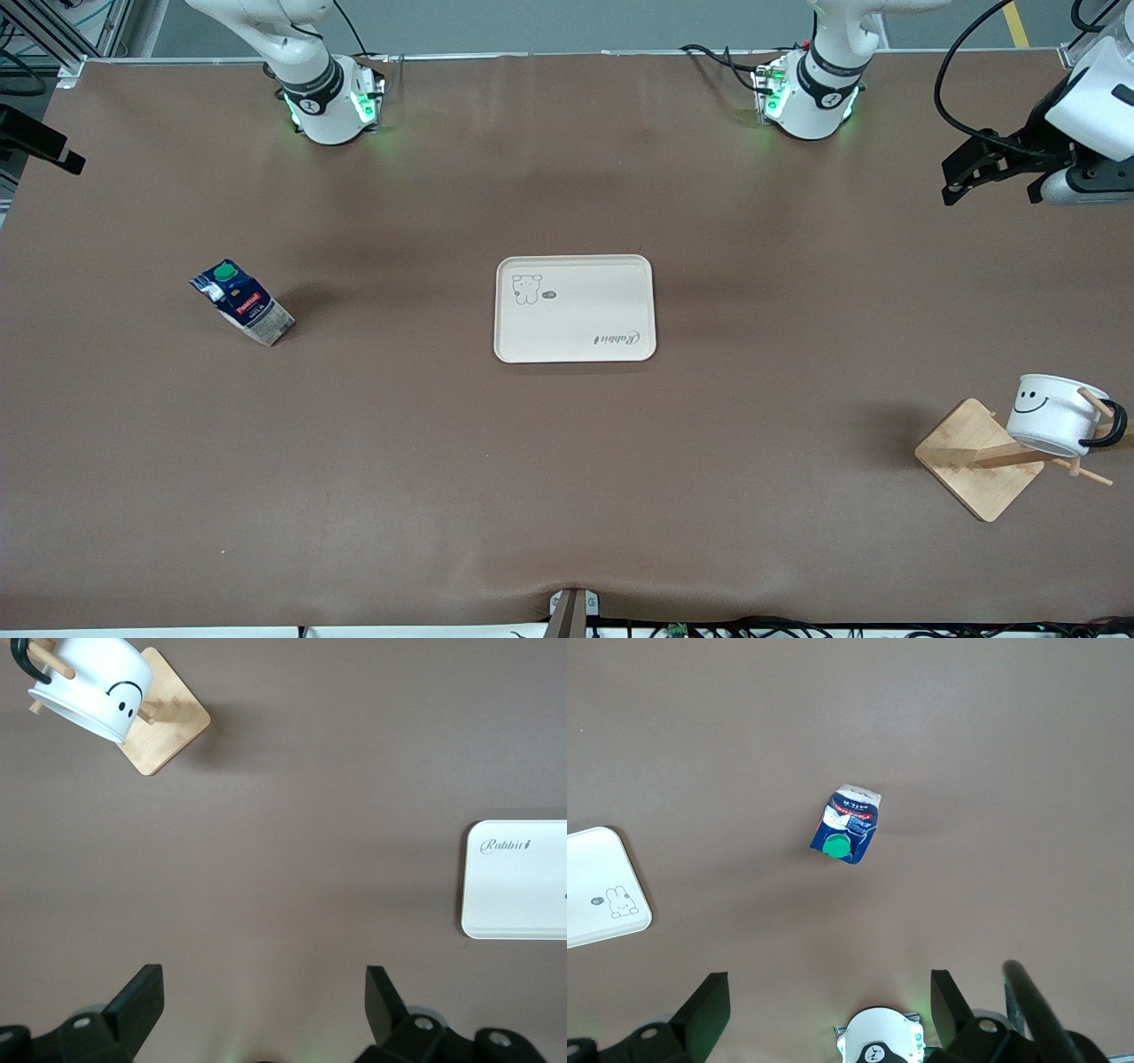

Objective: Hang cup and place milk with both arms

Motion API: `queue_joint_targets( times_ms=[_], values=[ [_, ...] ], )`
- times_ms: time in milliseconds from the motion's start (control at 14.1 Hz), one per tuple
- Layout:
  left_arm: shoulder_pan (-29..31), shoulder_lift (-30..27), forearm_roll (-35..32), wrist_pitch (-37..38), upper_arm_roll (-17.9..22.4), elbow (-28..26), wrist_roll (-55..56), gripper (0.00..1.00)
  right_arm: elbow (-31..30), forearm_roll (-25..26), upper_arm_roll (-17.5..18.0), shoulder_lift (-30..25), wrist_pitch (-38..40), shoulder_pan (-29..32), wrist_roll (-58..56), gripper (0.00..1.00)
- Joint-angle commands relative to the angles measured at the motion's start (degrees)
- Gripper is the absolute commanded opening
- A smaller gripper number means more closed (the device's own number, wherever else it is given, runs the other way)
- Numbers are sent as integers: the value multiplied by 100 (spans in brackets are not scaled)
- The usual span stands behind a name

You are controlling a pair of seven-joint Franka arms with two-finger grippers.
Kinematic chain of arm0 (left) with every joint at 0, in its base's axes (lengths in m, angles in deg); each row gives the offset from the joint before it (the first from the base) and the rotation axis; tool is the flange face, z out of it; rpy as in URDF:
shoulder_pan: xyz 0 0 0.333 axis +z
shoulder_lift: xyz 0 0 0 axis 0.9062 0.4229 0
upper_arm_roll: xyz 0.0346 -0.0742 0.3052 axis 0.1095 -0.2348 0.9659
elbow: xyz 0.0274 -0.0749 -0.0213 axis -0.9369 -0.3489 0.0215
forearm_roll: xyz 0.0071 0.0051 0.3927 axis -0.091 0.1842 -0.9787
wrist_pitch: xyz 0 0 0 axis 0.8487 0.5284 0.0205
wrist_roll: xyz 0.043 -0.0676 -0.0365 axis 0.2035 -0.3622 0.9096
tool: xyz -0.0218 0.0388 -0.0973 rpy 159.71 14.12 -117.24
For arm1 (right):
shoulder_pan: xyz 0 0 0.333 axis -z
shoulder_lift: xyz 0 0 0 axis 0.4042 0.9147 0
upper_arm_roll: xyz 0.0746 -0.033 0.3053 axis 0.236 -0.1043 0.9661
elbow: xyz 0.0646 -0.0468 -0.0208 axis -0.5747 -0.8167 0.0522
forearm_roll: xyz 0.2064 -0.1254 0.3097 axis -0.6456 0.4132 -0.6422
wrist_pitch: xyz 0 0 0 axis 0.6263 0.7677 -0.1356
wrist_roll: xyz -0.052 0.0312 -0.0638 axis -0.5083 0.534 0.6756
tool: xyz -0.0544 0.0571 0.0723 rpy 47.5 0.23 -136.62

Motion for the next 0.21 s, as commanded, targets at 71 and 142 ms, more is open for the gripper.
queue_joint_targets(
  times_ms=[71,142],
  values=[
    [40,37,32,59,-4,164,52,100,34,50,56,4,-18,98,-48,100],
    [40,46,23,94,5,173,61,100,34,50,56,4,-18,98,-48,100]
  ],
)
